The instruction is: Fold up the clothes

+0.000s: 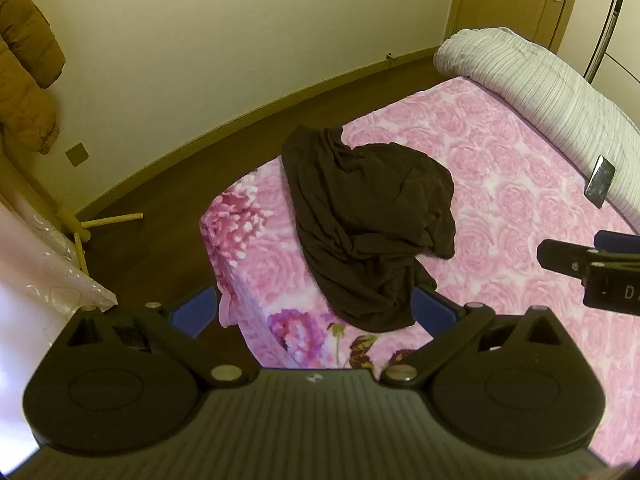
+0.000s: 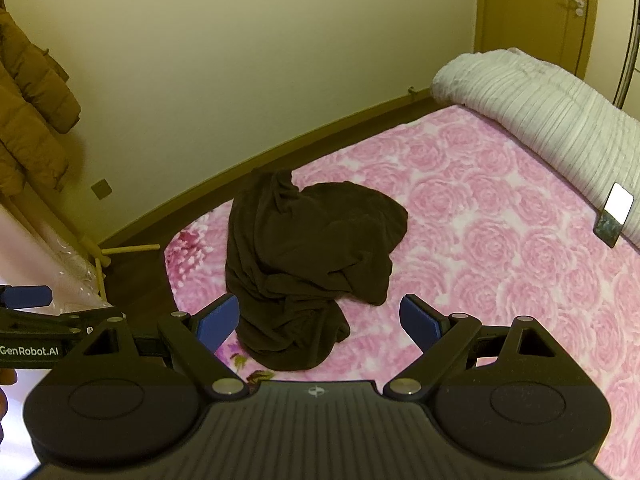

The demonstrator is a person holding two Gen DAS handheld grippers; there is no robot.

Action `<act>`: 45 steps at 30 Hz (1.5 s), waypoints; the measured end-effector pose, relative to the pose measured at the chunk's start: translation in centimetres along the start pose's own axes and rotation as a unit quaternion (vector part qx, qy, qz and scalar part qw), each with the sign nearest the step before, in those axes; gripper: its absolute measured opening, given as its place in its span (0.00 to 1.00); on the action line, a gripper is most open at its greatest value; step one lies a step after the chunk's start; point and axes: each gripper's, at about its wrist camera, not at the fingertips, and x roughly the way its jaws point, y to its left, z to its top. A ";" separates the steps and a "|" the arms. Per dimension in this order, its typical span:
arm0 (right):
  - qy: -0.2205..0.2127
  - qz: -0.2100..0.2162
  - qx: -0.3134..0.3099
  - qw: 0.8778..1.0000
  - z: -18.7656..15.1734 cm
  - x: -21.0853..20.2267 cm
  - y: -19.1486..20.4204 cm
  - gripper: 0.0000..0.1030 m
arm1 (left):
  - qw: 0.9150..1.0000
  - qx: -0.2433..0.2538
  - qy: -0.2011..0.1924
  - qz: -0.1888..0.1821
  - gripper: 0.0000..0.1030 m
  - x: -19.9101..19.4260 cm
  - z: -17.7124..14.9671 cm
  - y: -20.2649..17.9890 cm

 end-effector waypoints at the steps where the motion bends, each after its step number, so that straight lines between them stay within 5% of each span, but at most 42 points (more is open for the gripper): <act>1: 0.000 0.001 0.000 1.000 0.1 0.1 -0.1 0.87 | 1.000 0.000 0.000 0.001 0.99 0.0 0.0 0.0; 10: 0.013 -0.002 -0.013 1.000 -0.5 1.6 -1.3 0.87 | 1.000 -0.009 0.007 0.003 0.99 1.0 -0.6 1.0; 19: 0.033 -0.037 -0.050 0.998 0.1 6.8 -2.1 0.87 | 0.995 0.090 0.042 -0.019 0.99 10.1 1.7 3.4; 27: 0.067 -0.050 -0.102 0.991 2.8 16.1 -1.8 0.87 | 0.972 0.222 0.036 -0.074 0.99 22.2 6.1 1.7; 32: 0.099 -0.049 -0.120 0.987 4.1 23.5 -1.8 0.87 | 0.956 0.258 0.030 -0.137 0.98 29.0 8.7 1.0; 37: 0.119 -0.057 -0.084 0.988 5.0 30.3 -3.0 0.87 | 0.945 0.281 0.061 -0.156 0.82 34.1 9.5 0.1; 41: 0.140 -0.043 -0.011 0.989 5.3 33.9 -4.7 0.89 | 0.937 0.293 0.075 -0.177 0.53 35.2 9.1 -0.5; 45: 0.151 -0.016 0.038 0.988 5.1 34.3 -4.7 0.36 | 0.929 0.314 0.054 -0.187 0.19 33.6 9.3 -1.1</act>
